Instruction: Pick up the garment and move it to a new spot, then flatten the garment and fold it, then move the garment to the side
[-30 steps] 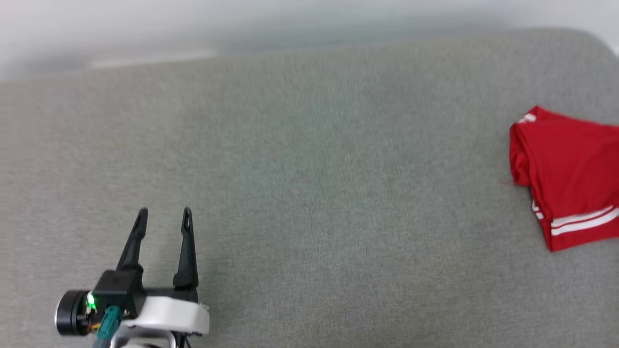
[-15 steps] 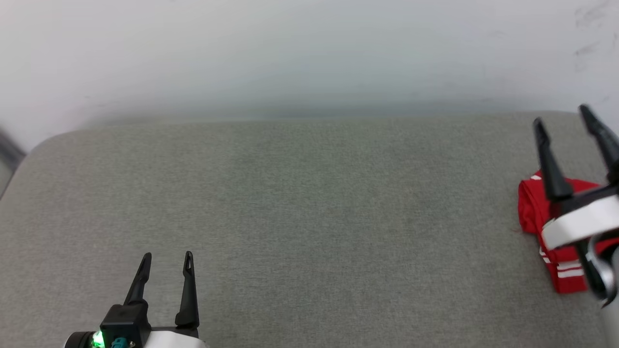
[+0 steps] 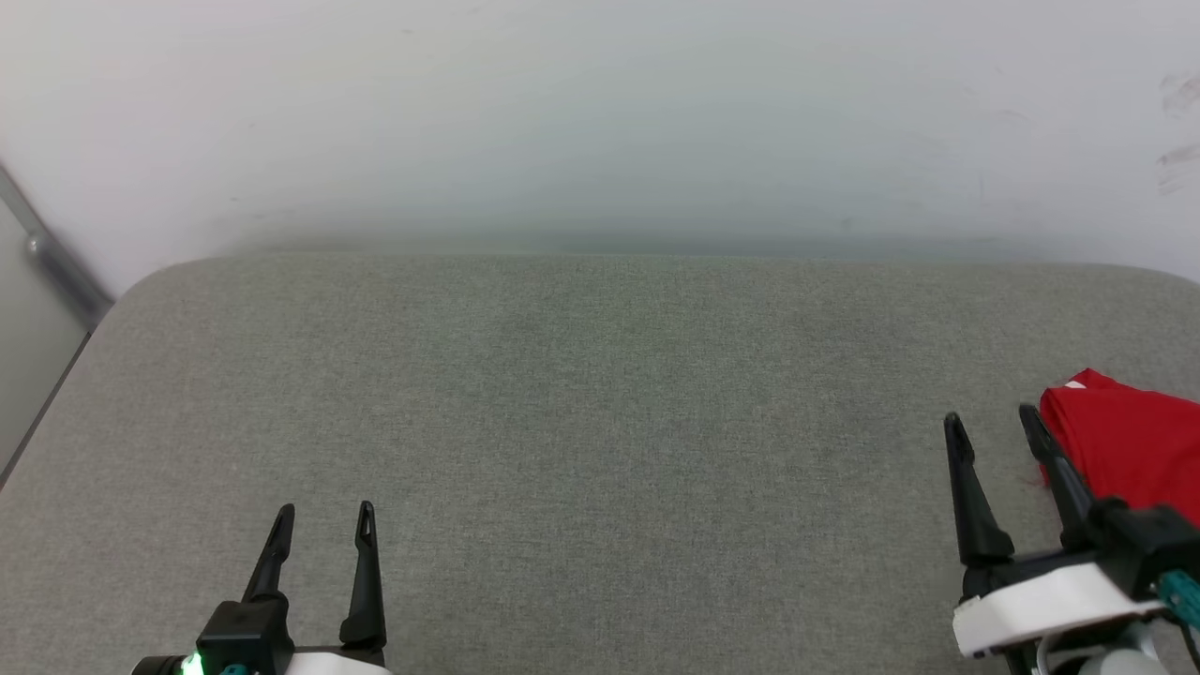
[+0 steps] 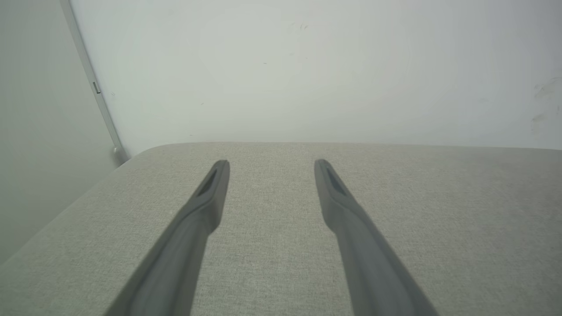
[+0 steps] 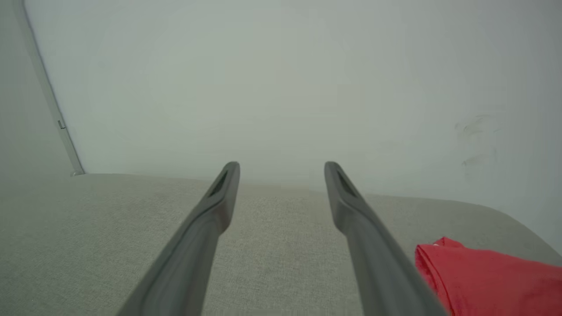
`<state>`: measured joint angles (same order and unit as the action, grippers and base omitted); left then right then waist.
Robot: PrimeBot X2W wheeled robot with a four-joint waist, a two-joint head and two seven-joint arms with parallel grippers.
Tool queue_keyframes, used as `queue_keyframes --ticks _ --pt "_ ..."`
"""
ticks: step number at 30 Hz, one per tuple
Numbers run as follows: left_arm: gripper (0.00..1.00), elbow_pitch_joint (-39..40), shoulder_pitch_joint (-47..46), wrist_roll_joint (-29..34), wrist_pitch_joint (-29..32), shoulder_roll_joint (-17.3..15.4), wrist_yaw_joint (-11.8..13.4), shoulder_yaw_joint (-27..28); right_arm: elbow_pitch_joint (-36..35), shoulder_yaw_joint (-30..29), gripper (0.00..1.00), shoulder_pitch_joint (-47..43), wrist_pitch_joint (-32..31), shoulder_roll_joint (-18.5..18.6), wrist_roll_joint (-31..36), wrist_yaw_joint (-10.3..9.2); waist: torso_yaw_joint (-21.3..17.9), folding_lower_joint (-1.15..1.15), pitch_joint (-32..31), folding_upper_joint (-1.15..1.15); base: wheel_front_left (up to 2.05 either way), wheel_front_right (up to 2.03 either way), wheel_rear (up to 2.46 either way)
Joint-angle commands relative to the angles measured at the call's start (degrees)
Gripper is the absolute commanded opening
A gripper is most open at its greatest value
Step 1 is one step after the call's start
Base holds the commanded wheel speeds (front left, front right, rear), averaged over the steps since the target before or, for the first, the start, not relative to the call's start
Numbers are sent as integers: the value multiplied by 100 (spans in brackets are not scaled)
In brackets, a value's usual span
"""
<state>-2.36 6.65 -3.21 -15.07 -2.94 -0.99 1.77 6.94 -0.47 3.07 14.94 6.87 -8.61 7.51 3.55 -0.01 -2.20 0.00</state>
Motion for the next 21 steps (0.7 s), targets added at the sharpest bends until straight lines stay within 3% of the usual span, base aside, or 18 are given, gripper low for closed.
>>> queue_keyframes --ticks 1,8,21 --pt "100 -6 49 -15 -12 6 -30 -16 -51 -67 100 -161 29 -74 -42 -4 2 1 1 0 0 0 0" --pt "100 14 107 -83 -12 6 -91 -66 -256 -248 100 -620 24 -308 -48 -3 -45 1 5 0 0 0 0" --pt "100 33 115 -156 -12 7 -81 -94 -332 -310 100 -900 25 -407 -13 -3 -106 1 10 0 0 0 0"
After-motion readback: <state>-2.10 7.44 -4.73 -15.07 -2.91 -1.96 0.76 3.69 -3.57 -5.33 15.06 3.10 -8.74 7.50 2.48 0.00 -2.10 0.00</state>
